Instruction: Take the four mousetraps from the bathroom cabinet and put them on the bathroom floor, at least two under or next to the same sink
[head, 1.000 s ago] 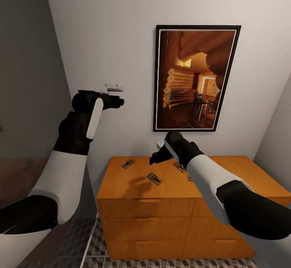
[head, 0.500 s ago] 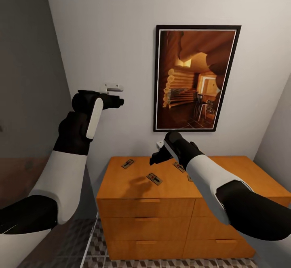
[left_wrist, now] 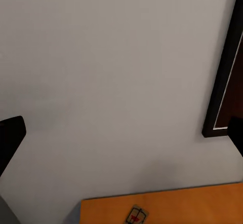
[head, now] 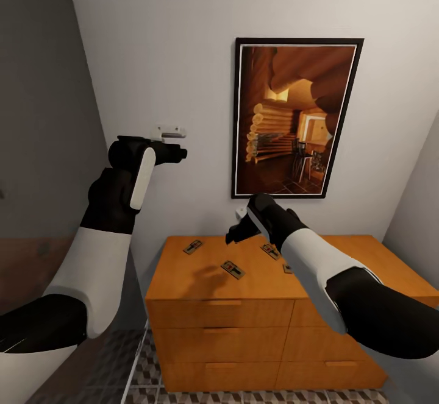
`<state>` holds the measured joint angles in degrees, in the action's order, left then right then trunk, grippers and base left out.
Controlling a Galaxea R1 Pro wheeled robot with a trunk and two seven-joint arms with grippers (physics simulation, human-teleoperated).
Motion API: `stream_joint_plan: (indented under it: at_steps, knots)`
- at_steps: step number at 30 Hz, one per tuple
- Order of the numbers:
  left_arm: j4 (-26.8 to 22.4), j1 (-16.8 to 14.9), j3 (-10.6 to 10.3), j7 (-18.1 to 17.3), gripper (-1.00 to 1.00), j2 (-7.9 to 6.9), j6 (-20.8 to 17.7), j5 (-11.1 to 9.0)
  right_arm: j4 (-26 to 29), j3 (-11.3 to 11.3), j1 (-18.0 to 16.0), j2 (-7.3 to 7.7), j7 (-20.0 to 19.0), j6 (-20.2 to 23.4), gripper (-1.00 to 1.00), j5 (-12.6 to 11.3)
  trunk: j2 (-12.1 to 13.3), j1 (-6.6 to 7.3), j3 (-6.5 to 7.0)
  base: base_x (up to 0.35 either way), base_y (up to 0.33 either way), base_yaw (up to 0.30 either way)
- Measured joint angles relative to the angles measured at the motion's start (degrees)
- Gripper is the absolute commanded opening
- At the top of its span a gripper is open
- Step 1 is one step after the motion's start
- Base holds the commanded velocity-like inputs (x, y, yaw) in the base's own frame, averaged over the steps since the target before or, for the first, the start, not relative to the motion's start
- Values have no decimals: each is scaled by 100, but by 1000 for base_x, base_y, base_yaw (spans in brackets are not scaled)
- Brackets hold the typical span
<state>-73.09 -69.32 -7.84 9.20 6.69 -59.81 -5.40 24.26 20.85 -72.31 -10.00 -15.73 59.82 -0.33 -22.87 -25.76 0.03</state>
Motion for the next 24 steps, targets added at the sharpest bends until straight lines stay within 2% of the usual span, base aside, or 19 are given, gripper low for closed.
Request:
stream_joint_plan:
  at_steps: [6, 8, 9, 11, 12, 15, 24]
  knots:
    - [0, 0, 0, 0, 100, 0, 0, 0, 0, 122, -101, 0, -9, 0, 100, 12, 0, 0, 0, 0, 0, 0]
    - [-2, 0, 2, 0, 100, 0, 0, 0, 0, 300, -127, 0, -29, 0, 100, 17, 0, 0, 0, 0, 0, 0]
    - [-2, 0, 3, 0, 100, 0, 0, 0, 0, 303, -127, 0, -29, 0, 100, 18, 0, 0, 0, 0, 0, 0]
    - [-5, 0, 4, 0, 100, 0, 0, 0, 0, 517, -144, 0, -91, 1, 100, 19, 0, 0, 0, 0, 0, 0]
    - [-5, 0, 4, 0, 100, 0, 0, 0, 0, 520, -144, 0, -92, 1, 100, 22, 0, 0, 0, 0, 0, 0]
    - [-7, 0, 5, 0, 100, 0, 0, 0, 0, 798, -165, 0, -265, 1, 100, 29, 0, 0, 0, 0, 0, 0]
    - [0, 0, 6, 0, 100, 0, 0, 0, -10, 1061, -243, 0, -504, 2, 100, 43, 0, 0, 0, 0, 15, 0]
